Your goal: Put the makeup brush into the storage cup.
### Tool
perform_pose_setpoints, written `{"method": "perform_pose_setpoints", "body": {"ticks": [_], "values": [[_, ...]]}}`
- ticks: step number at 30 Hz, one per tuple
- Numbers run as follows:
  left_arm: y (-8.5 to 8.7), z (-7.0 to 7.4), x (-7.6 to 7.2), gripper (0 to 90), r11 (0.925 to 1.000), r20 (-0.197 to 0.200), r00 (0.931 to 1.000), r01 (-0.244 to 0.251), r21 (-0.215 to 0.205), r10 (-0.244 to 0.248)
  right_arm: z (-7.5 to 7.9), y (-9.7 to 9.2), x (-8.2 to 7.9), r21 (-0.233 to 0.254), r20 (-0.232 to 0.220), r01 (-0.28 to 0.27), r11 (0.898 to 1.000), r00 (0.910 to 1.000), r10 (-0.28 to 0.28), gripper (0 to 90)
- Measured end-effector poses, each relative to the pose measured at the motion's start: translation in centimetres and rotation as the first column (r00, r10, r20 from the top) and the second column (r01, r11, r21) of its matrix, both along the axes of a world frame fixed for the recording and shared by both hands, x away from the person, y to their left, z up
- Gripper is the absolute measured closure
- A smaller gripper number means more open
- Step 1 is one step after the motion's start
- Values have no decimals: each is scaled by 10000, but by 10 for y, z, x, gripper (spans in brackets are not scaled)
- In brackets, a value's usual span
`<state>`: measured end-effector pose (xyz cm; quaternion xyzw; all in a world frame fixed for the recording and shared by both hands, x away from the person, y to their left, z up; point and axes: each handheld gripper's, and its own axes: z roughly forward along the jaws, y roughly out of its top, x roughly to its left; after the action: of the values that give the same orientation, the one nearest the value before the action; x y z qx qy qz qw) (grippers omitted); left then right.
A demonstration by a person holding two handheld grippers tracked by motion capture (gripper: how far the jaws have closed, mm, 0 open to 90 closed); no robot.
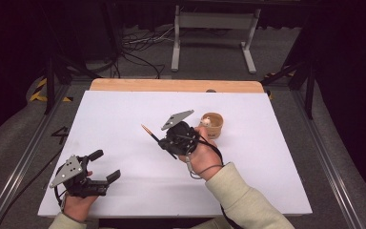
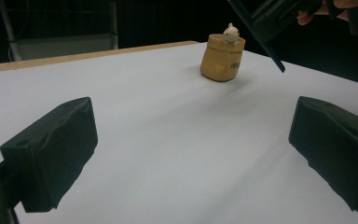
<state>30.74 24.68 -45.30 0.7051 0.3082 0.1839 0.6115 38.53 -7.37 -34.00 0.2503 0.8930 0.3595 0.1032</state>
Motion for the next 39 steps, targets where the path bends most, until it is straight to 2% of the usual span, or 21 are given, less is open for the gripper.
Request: {"method": "perform_pose_setpoints", "body": {"ticks": [2, 10, 13, 16, 18, 20, 28, 29, 34, 35, 39], "values": [[0, 0, 0, 16, 10000, -23, 10000, 26, 11, -26, 1, -5, -1, 316, 62, 146, 9994, 9999, -148, 836], [-1, -1, 0, 16, 10000, -24, 10000, -7, 22, 7, 4, -24, -7, 1219, 847, 580, 9909, 9940, -686, 836], [-1, -1, 0, 16, 10000, -23, 10000, -6, 21, 6, 4, -30, -8, 1670, 944, 850, 9823, 9903, -1018, 836], [0, -1, 0, 15, 10000, -72, 10000, 23, 0, -23, 5, -34, -8, 1861, 1099, 951, 9779, 9870, -1169, 836], [0, -1, 1, 15, 10000, -72, 10000, 11, -1, -11, 6, -40, -9, 2212, 1333, 1110, 9689, 9807, -1427, 836], [0, -1, 1, 15, 10000, -71, 10000, 2, -7, -2, 6, -42, -10, 2284, 1387, 1135, 9669, 9792, -1477, 836], [0, -1, 1, 15, 10000, -79, 10000, 13, -22, -13, 12, -58, -7, 2871, 1593, 1503, 9460, 9664, -2019, 836], [0, -1, 1, 15, 10000, -65, 10000, 24, -10, -25, 12, -58, -7, 2871, 1593, 1503, 9460, 9664, -2019, 836], [0, -1, 1, 15, 10000, -79, 10000, 5, -15, -5, 13, -69, -4, 3201, 1805, 1877, 9286, 9501, -2543, 836], [0, -1, 1, 15, 10000, -79, 10000, 5, -15, -5, 13, -69, -4, 3201, 1805, 1877, 9286, 9501, -2543, 836], [0, -1, 1, 15, 10000, -89, 10000, -4, -26, 4, 15, -77, -1, 3381, 1959, 2139, 9165, 9365, -2909, 836]]}}
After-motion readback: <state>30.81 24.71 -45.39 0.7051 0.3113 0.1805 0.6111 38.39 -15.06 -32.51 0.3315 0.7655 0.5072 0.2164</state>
